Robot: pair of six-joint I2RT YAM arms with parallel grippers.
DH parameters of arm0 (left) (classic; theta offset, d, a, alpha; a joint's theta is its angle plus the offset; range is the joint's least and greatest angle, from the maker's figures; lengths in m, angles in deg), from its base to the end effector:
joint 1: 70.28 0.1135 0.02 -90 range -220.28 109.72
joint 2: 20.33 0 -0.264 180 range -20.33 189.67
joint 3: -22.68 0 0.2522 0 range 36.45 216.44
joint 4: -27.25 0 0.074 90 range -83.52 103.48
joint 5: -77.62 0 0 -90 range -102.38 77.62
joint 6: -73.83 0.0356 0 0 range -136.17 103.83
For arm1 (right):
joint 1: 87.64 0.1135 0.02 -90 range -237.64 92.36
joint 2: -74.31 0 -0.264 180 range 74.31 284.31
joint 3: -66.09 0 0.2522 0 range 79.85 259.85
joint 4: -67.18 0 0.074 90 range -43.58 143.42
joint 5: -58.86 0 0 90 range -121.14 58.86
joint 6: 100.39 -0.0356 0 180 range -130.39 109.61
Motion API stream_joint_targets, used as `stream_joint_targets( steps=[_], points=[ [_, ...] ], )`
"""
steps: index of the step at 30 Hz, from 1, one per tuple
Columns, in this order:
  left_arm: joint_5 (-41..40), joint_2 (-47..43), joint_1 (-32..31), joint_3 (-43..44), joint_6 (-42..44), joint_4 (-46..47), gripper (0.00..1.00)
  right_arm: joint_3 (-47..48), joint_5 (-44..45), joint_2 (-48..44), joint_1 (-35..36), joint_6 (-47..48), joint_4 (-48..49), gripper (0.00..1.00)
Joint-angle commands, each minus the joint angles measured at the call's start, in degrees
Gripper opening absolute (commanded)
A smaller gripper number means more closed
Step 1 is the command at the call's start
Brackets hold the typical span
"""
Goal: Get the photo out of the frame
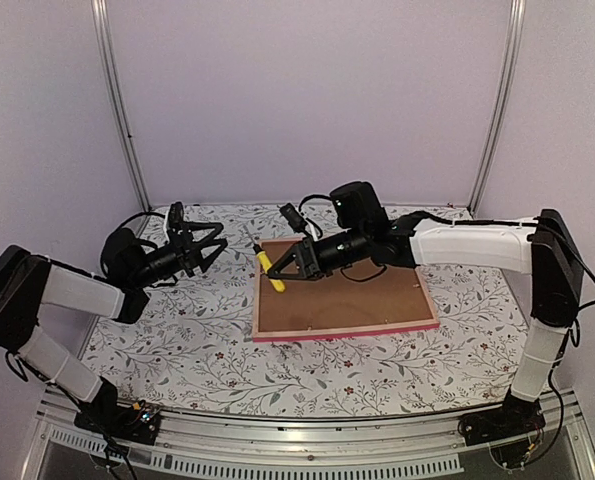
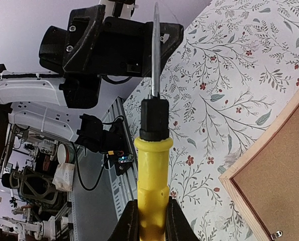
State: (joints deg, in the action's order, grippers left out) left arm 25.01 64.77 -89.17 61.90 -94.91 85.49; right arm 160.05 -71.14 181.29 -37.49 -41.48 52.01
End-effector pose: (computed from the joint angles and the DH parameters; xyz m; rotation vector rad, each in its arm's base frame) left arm 0.2512 -0.1088 0.2174 -0.2082 1.6680 -1.7946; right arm 0.2593 0.3464 0.2613 -0.8690 2.1703 1.5213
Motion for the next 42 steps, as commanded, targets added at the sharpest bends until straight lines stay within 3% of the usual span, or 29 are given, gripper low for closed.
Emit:
stream_joint_targets(
  steps=[1,7,11,18,26,42],
  points=[
    [14.20,-1.50,1.58,6.34,14.15,-19.52,0.68,-0.76,-1.76,-3.86,-1.27,9.41,-11.67,0.00],
    [21.38,-1.66,1.50,13.56,22.48,-32.31,0.73,-4.13,-8.38,-6.54,-1.57,13.48,-16.91,0.00],
    [23.90,-2.26,0.79,18.94,34.79,-51.08,0.74,-6.96,-14.06,-8.45,-1.56,14.29,-18.15,0.00],
    [25.71,-2.96,-2.26,24.13,50.13,-71.49,0.77,-8.53,-17.11,-10.41,-0.78,16.44,-20.18,0.00],
    [32.42,-3.22,-6.77,23.67,50.64,-70.26,0.73,-7.95,-19.76,-9.10,-0.09,18.22,-21.40,0.00],
    [35.48,-3.11,-10.53,22.41,50.02,-67.71,0.44,-7.32,-22.32,-7.88,0.14,20.84,-24.87,0.00]
  ],
)
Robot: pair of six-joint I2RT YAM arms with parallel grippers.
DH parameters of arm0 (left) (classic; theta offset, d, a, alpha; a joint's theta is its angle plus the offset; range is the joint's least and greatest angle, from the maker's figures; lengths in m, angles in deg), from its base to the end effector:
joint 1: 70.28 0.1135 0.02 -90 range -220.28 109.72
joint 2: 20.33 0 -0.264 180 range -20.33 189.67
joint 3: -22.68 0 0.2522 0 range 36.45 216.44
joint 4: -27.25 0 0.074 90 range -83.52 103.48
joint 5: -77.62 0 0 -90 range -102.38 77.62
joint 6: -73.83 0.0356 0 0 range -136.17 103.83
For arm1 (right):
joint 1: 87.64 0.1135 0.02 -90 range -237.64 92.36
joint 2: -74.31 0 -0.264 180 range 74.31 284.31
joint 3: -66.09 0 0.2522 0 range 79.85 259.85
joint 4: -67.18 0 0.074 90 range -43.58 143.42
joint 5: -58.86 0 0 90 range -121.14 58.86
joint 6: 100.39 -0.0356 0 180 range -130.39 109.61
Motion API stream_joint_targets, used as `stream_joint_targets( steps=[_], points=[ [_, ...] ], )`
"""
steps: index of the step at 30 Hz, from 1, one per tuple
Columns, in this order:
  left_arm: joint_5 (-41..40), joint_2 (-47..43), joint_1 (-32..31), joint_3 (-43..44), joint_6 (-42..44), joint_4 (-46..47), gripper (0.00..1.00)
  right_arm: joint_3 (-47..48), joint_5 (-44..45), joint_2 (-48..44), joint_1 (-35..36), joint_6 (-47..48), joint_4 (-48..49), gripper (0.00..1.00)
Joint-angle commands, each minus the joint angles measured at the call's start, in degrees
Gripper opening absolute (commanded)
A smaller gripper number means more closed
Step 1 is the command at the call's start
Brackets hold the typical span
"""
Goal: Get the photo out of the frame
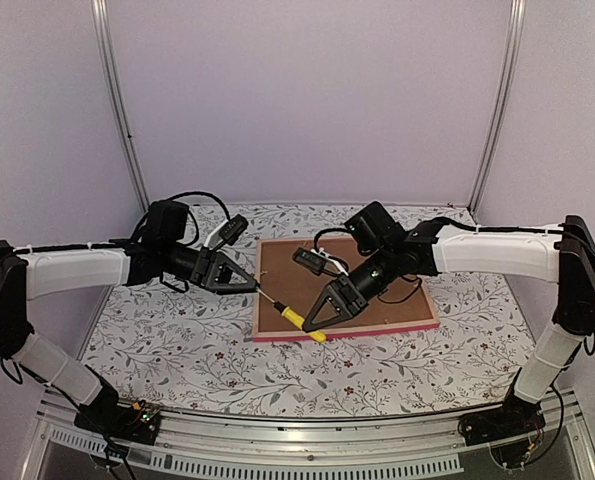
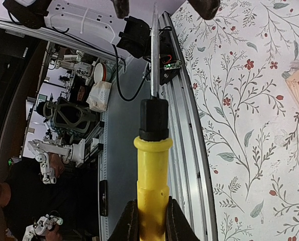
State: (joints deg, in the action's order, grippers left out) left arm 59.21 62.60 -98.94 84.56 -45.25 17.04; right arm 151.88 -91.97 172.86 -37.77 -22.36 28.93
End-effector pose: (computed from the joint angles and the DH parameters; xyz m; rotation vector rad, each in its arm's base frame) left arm 0.2433 -0.1715 0.2407 0.8392 2.0899 -1.8848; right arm 0.2100 0.2973 0.2479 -1.3300 2.2408 1.7489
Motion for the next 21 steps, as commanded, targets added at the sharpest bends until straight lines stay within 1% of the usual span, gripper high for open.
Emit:
stream_joint_targets(
  steps=[1,7,12,21],
  points=[
    [1.40,-0.98,-0.82,-0.22,0.35,0.75,0.42,0.98,-1.21,0.72,0.55,1.95,-2.24,0.00],
    [1.39,-0.77,-1.47,-0.08,0.17,0.35,0.30,1.62,-0.13,1.61,0.63,2.52,-2.80,0.00],
    [1.14,-0.25,-2.05,-0.17,0.92,-0.95,0.24,1.63,0.32,1.78,0.66,2.74,-2.95,0.00],
    [0.26,0.55,-2.97,-0.41,3.67,-3.37,0.23,1.61,0.70,1.76,0.64,3.00,-3.54,0.00]
  ],
)
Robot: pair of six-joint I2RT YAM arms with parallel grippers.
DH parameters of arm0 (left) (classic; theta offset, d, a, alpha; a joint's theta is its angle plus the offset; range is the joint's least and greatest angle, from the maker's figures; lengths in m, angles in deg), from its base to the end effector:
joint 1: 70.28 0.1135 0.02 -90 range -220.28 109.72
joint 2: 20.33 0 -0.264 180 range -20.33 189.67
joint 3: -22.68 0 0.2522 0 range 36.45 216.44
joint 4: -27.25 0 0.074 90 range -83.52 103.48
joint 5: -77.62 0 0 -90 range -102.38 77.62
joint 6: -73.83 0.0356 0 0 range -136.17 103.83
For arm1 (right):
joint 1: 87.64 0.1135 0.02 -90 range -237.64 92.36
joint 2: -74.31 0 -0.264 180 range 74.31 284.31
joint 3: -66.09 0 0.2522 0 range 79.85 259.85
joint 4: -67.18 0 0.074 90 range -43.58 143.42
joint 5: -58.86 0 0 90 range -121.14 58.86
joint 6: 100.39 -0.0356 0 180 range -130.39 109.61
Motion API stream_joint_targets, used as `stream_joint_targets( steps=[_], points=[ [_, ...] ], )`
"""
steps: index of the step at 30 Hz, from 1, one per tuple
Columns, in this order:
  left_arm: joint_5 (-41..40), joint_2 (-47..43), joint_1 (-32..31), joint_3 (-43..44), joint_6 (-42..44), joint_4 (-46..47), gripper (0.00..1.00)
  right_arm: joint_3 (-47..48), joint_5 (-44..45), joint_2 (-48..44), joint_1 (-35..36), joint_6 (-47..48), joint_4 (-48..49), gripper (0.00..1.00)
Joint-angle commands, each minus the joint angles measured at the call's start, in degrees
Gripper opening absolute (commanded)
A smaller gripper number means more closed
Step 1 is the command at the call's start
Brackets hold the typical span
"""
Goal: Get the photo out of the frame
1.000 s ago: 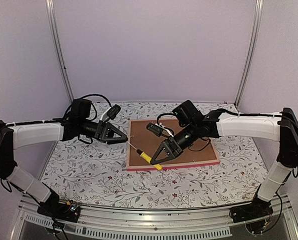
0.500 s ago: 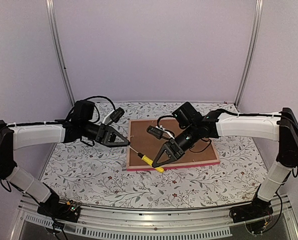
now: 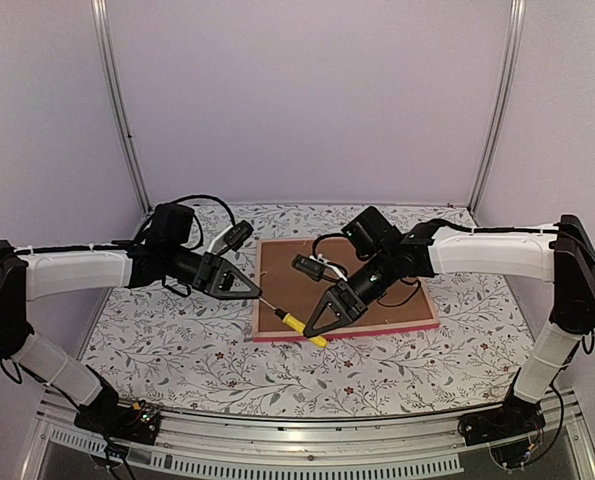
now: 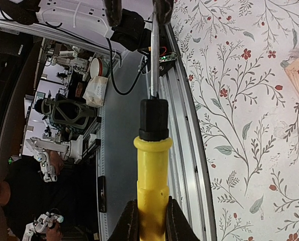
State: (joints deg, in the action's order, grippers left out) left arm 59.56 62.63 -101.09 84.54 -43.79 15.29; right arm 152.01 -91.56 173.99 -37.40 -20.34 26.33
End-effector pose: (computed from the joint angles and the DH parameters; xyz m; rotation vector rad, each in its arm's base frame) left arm 0.2353 -0.1798 0.2383 0.8939 2.0980 -1.9058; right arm 0.2080 0.2984 0.2391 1.3308 -2.2441 -1.7026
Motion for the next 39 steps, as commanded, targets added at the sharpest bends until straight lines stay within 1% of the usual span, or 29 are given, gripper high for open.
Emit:
stream_joint_targets(
  steps=[1,5,14,16,19,21,23,27,28,29,33,35,37,39],
  points=[
    [-0.05,0.66,-0.88,-0.57,2.34,-1.63,0.23,1.50,0.42,0.53,0.32,1.07,-1.00,0.00],
    [-0.05,0.53,-1.26,-0.63,2.55,-1.65,0.21,1.50,0.53,1.02,0.31,1.30,-1.21,0.00],
    [-0.36,0.49,-1.69,-0.81,3.45,-4.44,0.08,2.28,0.56,1.64,0.30,1.43,-2.00,0.00],
    [-0.26,0.46,-1.71,-0.89,3.51,-4.59,0.08,2.28,0.73,1.70,0.32,1.52,-2.11,0.00],
    [-0.09,0.60,-1.80,-0.98,3.68,-4.54,0.10,2.25,0.98,1.82,0.31,1.52,-2.26,0.00],
    [-0.05,0.70,-1.80,-0.94,3.69,-4.61,0.09,2.27,1.22,1.82,0.32,1.52,-2.33,0.00],
    [-0.03,0.67,-1.80,-0.75,3.71,-4.49,0.01,2.44,1.47,1.91,0.31,1.52,-2.43,0.00],
    [0.78,0.10,-1.76,-1.10,2.01,-2.82,0.00,2.84,3.03,1.82,0.31,1.11,-2.46,0.00],
    [0.79,-0.17,-1.48,-1.28,1.24,-0.41,0.00,3.01,3.67,1.76,0.28,0.96,-2.37,0.02],
    [0.87,-0.32,-1.15,-1.52,0.28,0.80,0.00,3.19,4.11,1.72,0.35,0.87,-2.18,0.07],
    [1.91,-0.80,1.74,-3.97,-6.97,9.80,0.00,2.97,5.79,0.98,0.21,-0.58,0.14,0.47],
    [1.57,-0.87,3.10,-5.10,-9.54,12.55,0.00,2.38,6.82,0.42,0.21,-2.13,2.09,0.64],
    [0.80,-0.63,4.18,-5.55,-10.01,13.05,0.00,1.61,7.92,-0.11,0.09,-3.25,4.16,0.75],
    [0.13,-0.69,4.96,-6.73,-12.09,15.99,0.00,0.72,8.65,-0.48,-0.32,-4.88,6.94,0.82]
  ],
)
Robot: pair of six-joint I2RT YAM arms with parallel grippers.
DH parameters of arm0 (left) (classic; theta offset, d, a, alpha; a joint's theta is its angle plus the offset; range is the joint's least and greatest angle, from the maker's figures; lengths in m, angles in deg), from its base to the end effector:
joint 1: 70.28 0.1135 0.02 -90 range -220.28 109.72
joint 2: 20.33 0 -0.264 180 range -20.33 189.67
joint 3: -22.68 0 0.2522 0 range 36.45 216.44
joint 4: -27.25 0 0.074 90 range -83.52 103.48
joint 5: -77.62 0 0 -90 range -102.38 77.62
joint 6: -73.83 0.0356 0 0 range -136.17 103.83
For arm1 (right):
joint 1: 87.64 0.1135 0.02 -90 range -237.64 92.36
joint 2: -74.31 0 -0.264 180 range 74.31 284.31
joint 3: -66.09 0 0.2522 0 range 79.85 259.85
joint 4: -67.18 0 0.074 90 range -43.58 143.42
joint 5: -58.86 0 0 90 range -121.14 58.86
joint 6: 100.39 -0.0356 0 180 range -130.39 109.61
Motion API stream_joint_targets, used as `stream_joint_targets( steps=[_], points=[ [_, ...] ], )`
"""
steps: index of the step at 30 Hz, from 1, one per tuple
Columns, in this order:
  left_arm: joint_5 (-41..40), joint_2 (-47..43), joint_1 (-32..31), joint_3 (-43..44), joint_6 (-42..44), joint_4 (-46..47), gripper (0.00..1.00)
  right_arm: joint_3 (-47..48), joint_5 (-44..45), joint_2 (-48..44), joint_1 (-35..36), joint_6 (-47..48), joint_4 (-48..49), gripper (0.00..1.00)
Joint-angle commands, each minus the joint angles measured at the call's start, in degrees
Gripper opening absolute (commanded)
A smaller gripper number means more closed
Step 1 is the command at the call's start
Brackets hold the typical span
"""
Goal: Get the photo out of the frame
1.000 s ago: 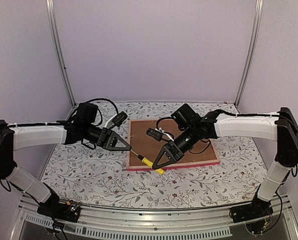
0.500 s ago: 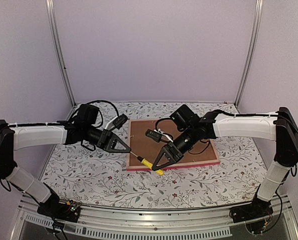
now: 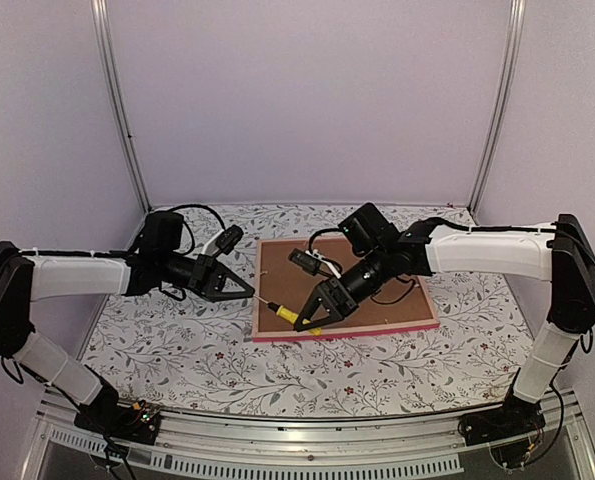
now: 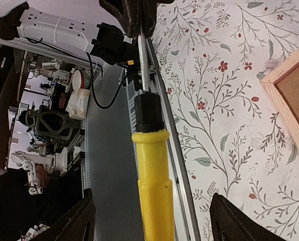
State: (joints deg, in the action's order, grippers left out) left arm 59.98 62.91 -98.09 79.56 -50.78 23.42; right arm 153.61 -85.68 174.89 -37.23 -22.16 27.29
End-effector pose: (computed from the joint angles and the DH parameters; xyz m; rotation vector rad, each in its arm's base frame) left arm 0.2391 -0.1645 0.2210 0.7551 2.1426 -1.9339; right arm 0.2142 0.3045 0.2405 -1.2932 2.3215 1.6091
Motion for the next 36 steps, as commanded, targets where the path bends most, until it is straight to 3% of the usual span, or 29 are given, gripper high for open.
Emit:
stream_joint_targets(
  steps=[1,5,9,14,21,29,36],
  points=[
    [-0.72,-1.05,2.42,-2.39,-6.60,10.01,0.00,-1.46,2.96,-1.42,-0.76,-4.12,7.85,0.85],
    [-4.49,-1.03,4.06,-4.91,-13.60,18.15,0.00,-5.68,3.30,-2.10,-2.36,-11.36,19.46,0.90],
    [-9.49,-0.70,5.76,-8.86,-24.97,32.50,0.00,-10.59,3.78,-2.12,-4.42,-23.69,38.37,0.91],
    [-14.40,0.60,6.19,-10.95,-33.97,43.45,0.00,-11.09,5.36,1.09,-4.86,-36.15,51.70,0.89],
    [-20.77,-1.84,6.16,-11.97,-34.15,44.25,0.00,-9.53,5.44,4.04,-4.83,-42.94,59.22,0.84],
    [-22.52,-3.64,5.89,-12.25,-32.97,43.62,0.00,-11.43,8.71,2.69,-5.86,-45.39,62.18,0.79],
    [-22.81,-3.71,4.76,-11.74,-33.26,44.85,0.00,-12.45,10.67,2.72,-6.37,-47.97,66.97,0.64]
  ],
)
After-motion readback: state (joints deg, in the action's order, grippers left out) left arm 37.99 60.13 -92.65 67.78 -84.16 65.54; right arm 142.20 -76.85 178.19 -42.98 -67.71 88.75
